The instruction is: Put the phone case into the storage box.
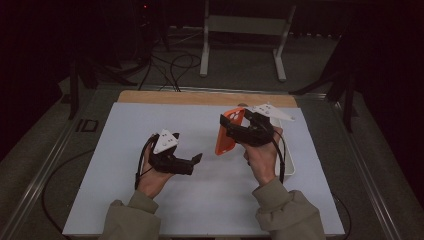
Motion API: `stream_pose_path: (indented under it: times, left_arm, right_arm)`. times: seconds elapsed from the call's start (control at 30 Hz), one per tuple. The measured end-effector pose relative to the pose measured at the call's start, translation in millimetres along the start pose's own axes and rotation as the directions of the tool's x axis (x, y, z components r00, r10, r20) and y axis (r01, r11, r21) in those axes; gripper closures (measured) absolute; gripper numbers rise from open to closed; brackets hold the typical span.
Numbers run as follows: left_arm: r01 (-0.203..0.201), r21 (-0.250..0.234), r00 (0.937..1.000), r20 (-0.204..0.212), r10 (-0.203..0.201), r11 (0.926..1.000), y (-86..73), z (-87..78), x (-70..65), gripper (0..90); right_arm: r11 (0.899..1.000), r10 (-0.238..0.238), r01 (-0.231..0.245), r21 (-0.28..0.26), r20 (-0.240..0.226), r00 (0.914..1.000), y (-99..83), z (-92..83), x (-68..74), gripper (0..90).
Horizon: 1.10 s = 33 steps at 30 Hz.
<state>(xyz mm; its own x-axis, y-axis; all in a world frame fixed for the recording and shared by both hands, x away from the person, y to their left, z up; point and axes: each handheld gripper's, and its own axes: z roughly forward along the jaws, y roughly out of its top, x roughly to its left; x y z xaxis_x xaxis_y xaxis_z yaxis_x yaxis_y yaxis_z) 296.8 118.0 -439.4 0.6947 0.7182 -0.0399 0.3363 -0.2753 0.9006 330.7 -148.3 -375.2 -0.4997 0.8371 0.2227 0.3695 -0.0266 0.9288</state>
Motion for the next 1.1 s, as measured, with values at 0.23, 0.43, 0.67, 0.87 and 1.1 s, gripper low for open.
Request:
stream_pose_path:
  times: [0.23, 0.43, 0.67, 0.87, 1.1]
  left_arm:
    - [-0.014, -0.002, 0.9999, -0.009, 0.014, 0.9999, -4.3, -6.4, 5.1, 0.4]
    - [-0.015, -0.004, 0.9997, -0.021, 0.015, 0.9999, -7.4, -11.1, 9.6, 0.4]
    - [-0.017, -0.008, 0.999, -0.041, 0.017, 0.9998, -13.0, -16.9, 14.4, 0.4]
    - [-0.012, -0.014, 0.9985, -0.053, 0.011, 0.9998, -17.1, -21.5, 19.1, 0.4]
    - [-0.015, -0.021, 0.9984, -0.055, 0.014, 0.9997, -22.1, -26.4, 22.2, 0.4]
  right_arm:
    - [1.0, 0.01, -0.01, -0.004, 0.016, 0.9998, 1.7, -1.8, -8.4, 16.6]
    - [1.0, 0.022, -0.022, -0.013, 0.02, 0.9996, 3.4, -3.2, -15.3, 16.6]
    - [1.0, 0.022, -0.022, -0.014, 0.034, 0.9992, 5.1, -4.6, -21.3, 16.5]
    - [1.0, 0.021, -0.02, -0.017, 0.049, 0.9986, 6.6, -6.0, -26.7, 16.6]
    - [1.0, 0.018, -0.017, -0.018, 0.064, 0.9978, 8.8, -7.1, -32.7, 16.6]
